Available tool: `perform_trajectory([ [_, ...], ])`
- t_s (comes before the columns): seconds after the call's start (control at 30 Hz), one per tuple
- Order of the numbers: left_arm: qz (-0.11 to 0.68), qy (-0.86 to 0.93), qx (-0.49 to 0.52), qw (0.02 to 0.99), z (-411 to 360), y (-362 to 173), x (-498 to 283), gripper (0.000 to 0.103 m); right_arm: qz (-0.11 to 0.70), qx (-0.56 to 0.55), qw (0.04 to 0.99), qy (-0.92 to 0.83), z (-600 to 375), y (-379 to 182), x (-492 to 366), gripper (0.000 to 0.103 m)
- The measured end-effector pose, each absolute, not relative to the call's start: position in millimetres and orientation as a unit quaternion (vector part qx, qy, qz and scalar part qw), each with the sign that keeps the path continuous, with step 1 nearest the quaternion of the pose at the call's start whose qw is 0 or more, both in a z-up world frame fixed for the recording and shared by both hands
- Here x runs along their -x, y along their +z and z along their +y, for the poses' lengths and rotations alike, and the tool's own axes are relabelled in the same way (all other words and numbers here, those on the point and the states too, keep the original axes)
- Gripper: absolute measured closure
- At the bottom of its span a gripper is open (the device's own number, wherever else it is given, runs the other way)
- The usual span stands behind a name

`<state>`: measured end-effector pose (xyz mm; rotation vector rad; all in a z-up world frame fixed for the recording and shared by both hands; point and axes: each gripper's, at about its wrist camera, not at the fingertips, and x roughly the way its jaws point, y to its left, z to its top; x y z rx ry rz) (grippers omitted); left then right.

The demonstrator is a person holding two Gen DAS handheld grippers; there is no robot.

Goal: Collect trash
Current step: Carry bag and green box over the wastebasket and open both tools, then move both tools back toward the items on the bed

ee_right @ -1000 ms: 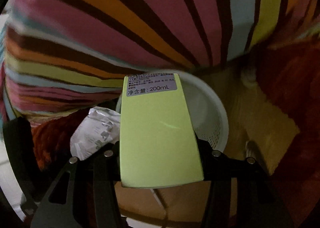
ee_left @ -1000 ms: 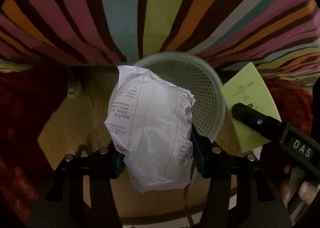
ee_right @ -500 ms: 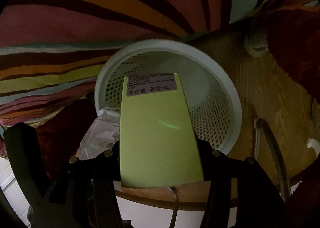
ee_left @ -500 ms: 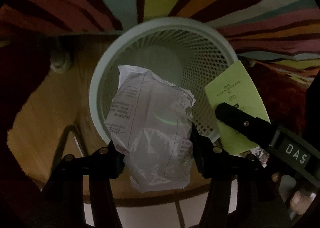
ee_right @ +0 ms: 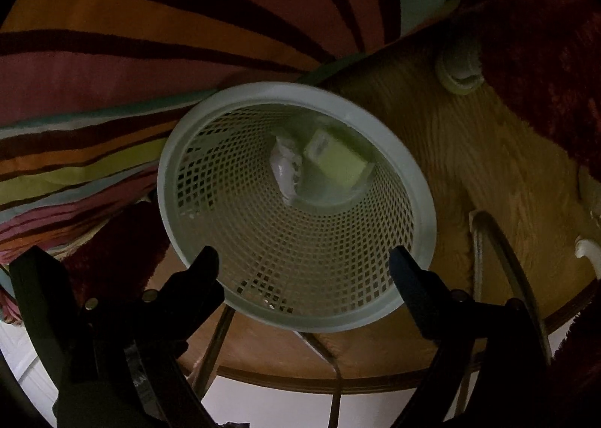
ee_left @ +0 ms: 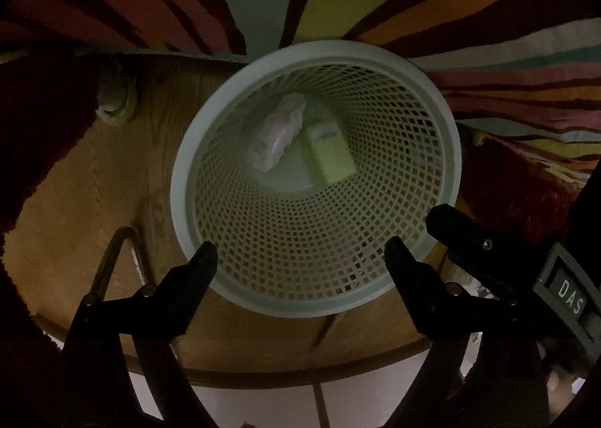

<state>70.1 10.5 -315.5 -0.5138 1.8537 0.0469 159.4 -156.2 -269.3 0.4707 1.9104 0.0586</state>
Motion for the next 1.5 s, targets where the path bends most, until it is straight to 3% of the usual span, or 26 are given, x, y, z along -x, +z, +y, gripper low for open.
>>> perform_trajectory([
  [0.6, 0.757, 0.018, 0.219, 0.615, 18.4, -281.4, -66.3, 0.015, 0.773, -0.236, 0.588, 0.031, -178.8, -256.2, -136.5, 0.015],
  [1.03, 0.69, 0.017, 0.206, 0.694, 26.9, -216.9, -60.4, 0.015, 0.71, -0.204, 0.671, 0.067, -180.5, -193.4, -132.8, 0.015],
  [1.5, 0.527, 0.051, 0.109, 0.841, 33.7, -114.8, -59.3, 0.015, 0.511, -0.079, 0.851, 0.092, -182.8, -67.7, -133.8, 0.015],
])
